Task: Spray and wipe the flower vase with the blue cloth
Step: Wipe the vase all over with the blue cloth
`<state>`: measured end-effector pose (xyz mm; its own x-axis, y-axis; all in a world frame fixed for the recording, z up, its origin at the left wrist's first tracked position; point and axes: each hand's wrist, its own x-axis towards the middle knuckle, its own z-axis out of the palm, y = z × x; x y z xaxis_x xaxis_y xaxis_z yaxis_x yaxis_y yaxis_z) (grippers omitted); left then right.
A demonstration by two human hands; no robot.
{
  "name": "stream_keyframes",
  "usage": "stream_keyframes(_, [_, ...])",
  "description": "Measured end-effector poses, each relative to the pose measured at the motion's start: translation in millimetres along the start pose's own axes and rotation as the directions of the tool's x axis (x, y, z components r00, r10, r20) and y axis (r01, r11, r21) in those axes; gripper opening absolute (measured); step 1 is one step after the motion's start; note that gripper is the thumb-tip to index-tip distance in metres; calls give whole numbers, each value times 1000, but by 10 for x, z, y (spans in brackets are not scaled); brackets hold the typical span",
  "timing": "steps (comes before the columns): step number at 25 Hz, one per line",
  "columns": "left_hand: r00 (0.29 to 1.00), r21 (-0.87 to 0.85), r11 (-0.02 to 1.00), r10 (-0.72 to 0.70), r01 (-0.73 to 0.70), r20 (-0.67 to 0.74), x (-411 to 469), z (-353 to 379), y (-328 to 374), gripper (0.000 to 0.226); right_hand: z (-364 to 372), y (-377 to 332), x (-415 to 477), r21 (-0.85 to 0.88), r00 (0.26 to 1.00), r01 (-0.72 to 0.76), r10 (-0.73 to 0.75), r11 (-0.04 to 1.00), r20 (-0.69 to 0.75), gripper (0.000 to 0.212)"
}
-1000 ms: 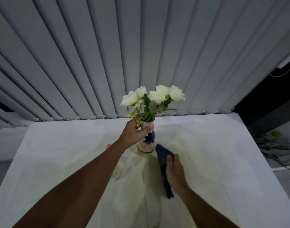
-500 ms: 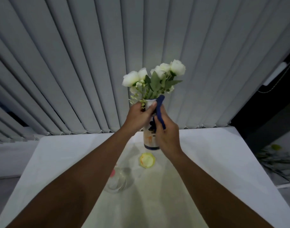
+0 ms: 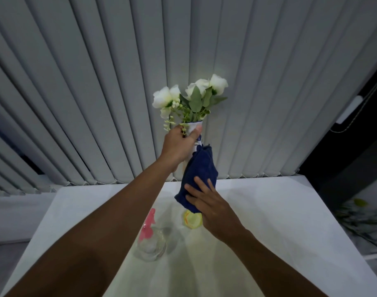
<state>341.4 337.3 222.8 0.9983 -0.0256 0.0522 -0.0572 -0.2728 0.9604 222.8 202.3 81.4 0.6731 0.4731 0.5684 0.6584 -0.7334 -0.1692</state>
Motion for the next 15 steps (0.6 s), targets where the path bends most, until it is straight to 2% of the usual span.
stream_keyframes(2, [1000,-17,1000,-8,8,-3,14,-11,43,49,6,56,-179,18,999,24,-25,1000,41,31])
stream_keyframes(4, [1000,-42,999,-12,12,-8,31,-42,113,49,4,87,-354,56,999,-12,10,998,32,30])
stream_keyframes(5, [1000,-54,998,-13,13,-8,48,-62,144,49,-26,63,-397,108,997,-79,77,991,21,32])
stream_keyframes(6, [1000,-69,998,-12,11,-2,64,-84,169,49,-76,23,-409,213,976,-212,217,954,2,37])
stream_keyframes(7, [1000,-84,996,-11,12,10,68,-104,195,46,-144,-16,-386,353,908,-385,418,853,-20,42])
stream_keyframes(8, [1000,-100,995,-10,13,27,72,-128,217,40,-239,-57,-323,486,778,-542,628,686,-17,43])
stream_keyframes(9, [998,-116,993,-7,13,55,71,-158,231,32,-315,-70,-258,581,610,-644,792,498,-3,41])
stream_keyframes(11, [992,-148,989,4,14,125,67,-216,224,19,-423,26,-145,678,291,-714,955,174,61,29])
stream_keyframes(12, [988,-165,986,11,15,156,60,-243,207,18,-481,91,-90,739,169,-673,977,20,128,24])
stream_keyframes(13, [983,-184,983,14,20,182,52,-266,186,22,-562,137,-6,799,93,-589,972,-120,215,20])
stream_keyframes(14, [980,-199,980,9,31,200,44,-281,165,27,-653,170,83,834,67,-515,961,-196,267,20])
stream_keyframes(15, [977,-210,977,-3,49,214,30,-297,145,32,-766,164,202,854,85,-479,958,-201,274,21])
